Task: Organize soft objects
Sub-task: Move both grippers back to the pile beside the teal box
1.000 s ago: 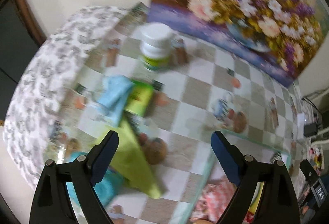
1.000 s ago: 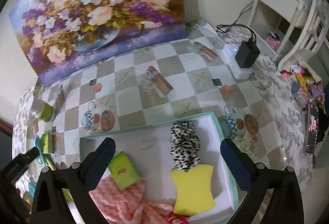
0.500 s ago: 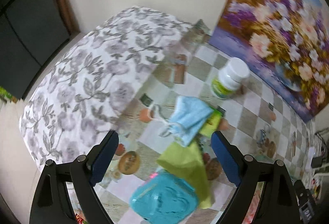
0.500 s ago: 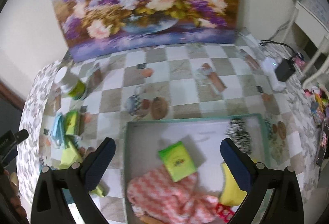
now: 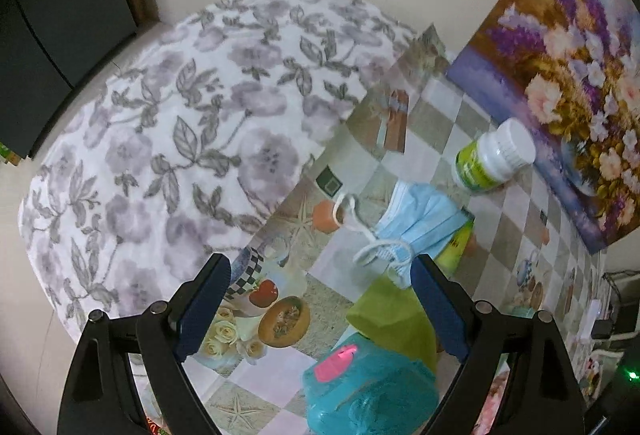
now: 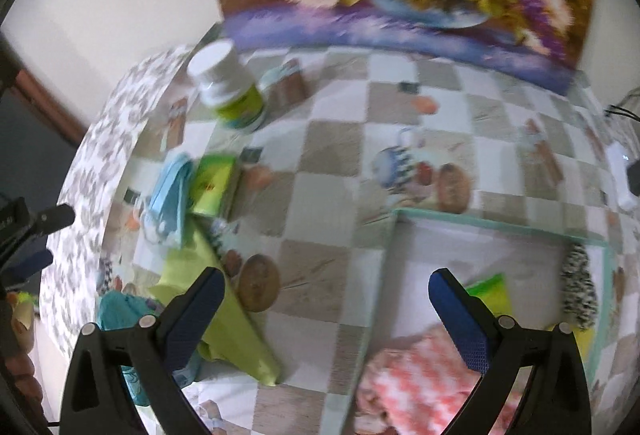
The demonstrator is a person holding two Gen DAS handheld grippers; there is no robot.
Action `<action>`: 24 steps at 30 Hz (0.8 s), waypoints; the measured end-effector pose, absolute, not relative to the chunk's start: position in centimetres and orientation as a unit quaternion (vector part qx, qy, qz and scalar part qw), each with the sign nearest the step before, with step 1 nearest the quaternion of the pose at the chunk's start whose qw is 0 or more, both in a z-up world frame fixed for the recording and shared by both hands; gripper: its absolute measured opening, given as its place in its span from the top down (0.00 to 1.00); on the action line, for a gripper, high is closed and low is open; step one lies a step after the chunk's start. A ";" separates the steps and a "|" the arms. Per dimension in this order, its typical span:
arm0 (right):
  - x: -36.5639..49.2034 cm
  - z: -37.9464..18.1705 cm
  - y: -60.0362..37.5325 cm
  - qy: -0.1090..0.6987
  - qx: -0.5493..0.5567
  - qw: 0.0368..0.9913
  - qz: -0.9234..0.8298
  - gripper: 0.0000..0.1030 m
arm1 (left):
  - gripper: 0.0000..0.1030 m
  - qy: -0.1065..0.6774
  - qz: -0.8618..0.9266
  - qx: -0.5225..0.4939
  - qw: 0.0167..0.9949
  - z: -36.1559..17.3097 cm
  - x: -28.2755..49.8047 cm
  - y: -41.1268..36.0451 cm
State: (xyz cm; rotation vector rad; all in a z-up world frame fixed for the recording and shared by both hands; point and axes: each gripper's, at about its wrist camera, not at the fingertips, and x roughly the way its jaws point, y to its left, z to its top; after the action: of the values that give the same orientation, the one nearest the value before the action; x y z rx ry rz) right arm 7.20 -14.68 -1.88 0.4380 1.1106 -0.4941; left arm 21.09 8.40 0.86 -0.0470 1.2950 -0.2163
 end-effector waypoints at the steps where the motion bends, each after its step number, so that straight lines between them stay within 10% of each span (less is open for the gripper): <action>1: 7.6 -2.5 -14.4 0.523 0.204 0.797 -0.223 0.00 | 0.11 0.605 -0.101 -0.019 0.790 0.6 21.1 8.3; 24: 9.1 -9.3 -12.2 0.587 0.223 0.766 -0.138 0.00 | 0.11 0.642 -0.098 -0.010 0.760 -2.8 21.8 8.4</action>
State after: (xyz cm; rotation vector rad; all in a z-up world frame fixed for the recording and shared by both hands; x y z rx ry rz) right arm 9.06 -12.23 -9.29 0.4836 1.2749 -0.3003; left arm 21.84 8.41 -2.81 -0.0229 1.3983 -0.2135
